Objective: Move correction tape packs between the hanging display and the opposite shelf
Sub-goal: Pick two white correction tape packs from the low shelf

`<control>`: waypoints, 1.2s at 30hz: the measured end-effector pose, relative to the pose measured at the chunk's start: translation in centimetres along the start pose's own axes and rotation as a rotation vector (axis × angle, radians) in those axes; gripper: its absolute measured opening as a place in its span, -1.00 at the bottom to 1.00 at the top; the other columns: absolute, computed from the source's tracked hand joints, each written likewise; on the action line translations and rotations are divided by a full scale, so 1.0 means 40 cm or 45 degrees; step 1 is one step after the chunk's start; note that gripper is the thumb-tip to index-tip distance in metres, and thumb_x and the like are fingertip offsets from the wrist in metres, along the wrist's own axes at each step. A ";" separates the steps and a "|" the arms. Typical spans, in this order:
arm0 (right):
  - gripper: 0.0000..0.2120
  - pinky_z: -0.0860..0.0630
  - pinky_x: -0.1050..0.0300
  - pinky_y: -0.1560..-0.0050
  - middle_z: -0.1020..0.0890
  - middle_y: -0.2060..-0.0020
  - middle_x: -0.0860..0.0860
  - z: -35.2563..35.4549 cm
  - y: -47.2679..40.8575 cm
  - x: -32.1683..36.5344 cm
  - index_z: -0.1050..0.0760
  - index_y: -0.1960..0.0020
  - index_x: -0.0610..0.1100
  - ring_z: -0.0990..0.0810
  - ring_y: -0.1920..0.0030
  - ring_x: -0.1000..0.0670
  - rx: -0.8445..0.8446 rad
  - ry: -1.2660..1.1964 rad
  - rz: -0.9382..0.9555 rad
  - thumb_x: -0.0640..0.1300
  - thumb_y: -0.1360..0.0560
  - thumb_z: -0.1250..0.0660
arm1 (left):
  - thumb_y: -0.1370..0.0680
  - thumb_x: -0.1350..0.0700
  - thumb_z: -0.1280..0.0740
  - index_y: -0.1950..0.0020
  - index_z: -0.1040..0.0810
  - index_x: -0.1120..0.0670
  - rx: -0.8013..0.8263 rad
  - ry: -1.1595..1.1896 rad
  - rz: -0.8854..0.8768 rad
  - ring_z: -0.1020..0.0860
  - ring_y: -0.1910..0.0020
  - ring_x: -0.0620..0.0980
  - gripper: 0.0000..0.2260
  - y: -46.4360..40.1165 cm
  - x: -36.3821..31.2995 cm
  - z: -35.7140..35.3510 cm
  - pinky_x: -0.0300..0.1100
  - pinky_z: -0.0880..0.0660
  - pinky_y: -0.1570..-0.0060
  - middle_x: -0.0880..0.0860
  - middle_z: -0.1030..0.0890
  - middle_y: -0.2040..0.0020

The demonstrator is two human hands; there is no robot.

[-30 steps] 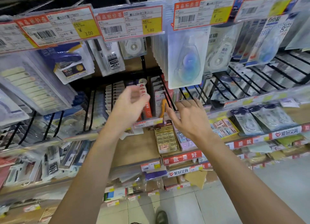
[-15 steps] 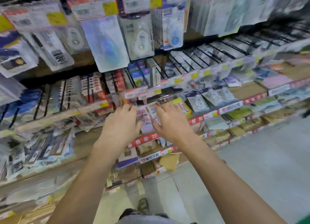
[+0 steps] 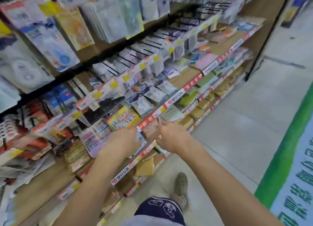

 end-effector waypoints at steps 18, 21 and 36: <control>-0.62 -0.44 0.00 -0.05 -0.55 -0.24 -0.18 0.126 -0.339 -0.563 -0.41 -0.34 -0.20 -0.54 -0.24 -0.22 0.316 0.032 -0.181 0.01 -0.63 -0.18 | -0.65 -0.14 -0.20 -0.43 -0.38 0.03 -0.009 0.155 -0.113 -0.54 -0.21 0.15 -0.59 -0.629 -0.320 0.253 0.02 -0.53 -0.13 0.10 -0.53 -0.29; -0.65 -0.47 -0.02 -0.08 -0.55 -0.23 -0.20 0.108 -0.408 -0.589 -0.42 -0.30 -0.21 -0.54 -0.23 -0.23 0.372 0.042 -0.082 0.00 -0.64 -0.19 | -0.66 -0.14 -0.20 -0.42 -0.41 0.01 -0.022 0.116 -0.052 -0.52 -0.27 0.13 -0.61 -0.682 -0.307 0.267 -0.02 -0.50 -0.08 0.08 -0.52 -0.33; -0.64 -0.48 0.02 -0.14 -0.58 -0.25 -0.15 0.096 -0.805 -0.715 -0.46 -0.32 -0.17 -0.56 -0.24 -0.16 0.602 0.225 0.317 0.02 -0.63 -0.21 | -0.67 -0.07 -0.20 -0.48 -0.34 0.05 0.132 0.380 0.417 -0.56 -0.21 0.15 -0.59 -0.790 -0.326 0.252 0.03 -0.55 -0.11 0.10 -0.54 -0.29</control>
Point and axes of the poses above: each hand's wrist, its own y-axis away from the middle knuckle, its own z-axis out of the back of the hand, x = y × z, the point moved 2 cm from there along -y, towards the middle knuckle
